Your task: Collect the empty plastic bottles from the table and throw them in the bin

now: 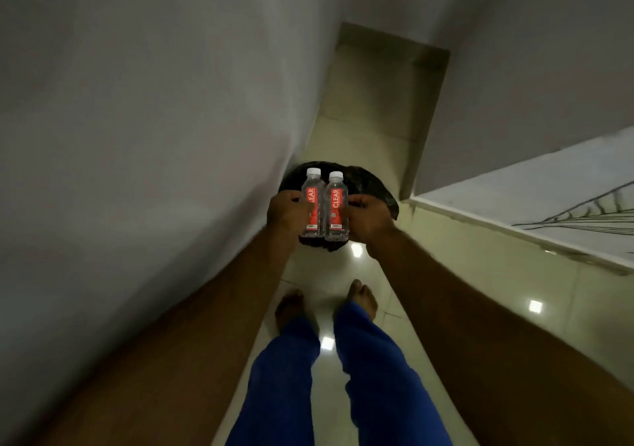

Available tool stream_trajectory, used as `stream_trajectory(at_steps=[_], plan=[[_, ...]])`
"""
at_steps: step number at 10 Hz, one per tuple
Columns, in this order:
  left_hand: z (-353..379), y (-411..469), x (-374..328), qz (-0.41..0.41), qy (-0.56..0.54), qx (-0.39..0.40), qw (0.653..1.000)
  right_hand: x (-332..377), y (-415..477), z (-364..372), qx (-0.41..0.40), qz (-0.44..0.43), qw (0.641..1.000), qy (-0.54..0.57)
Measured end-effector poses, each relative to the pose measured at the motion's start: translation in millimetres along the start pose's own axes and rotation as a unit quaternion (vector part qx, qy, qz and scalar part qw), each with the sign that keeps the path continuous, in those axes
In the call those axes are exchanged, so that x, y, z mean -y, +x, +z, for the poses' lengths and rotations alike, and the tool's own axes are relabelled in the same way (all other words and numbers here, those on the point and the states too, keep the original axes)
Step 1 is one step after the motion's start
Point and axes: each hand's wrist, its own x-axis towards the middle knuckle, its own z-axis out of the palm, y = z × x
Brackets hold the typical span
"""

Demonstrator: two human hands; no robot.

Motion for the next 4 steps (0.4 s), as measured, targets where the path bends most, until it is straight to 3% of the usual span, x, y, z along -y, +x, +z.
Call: stream_trajectory(at_steps=[1,3,4], plan=[[31,64,20,-0.006,0.026,-0.006,1.0,-23,81,5,0.01,-0.018,0.998,-0.064],[57,112,54,0.005,0.048,-0.018,0.999,-49,132,13,0.049,-0.044,0.99,-0.125],[57,97,61,0.045,0.011,-0.018,0.999,-52,115,14,0.027,-0.043,0.997,-0.057]])
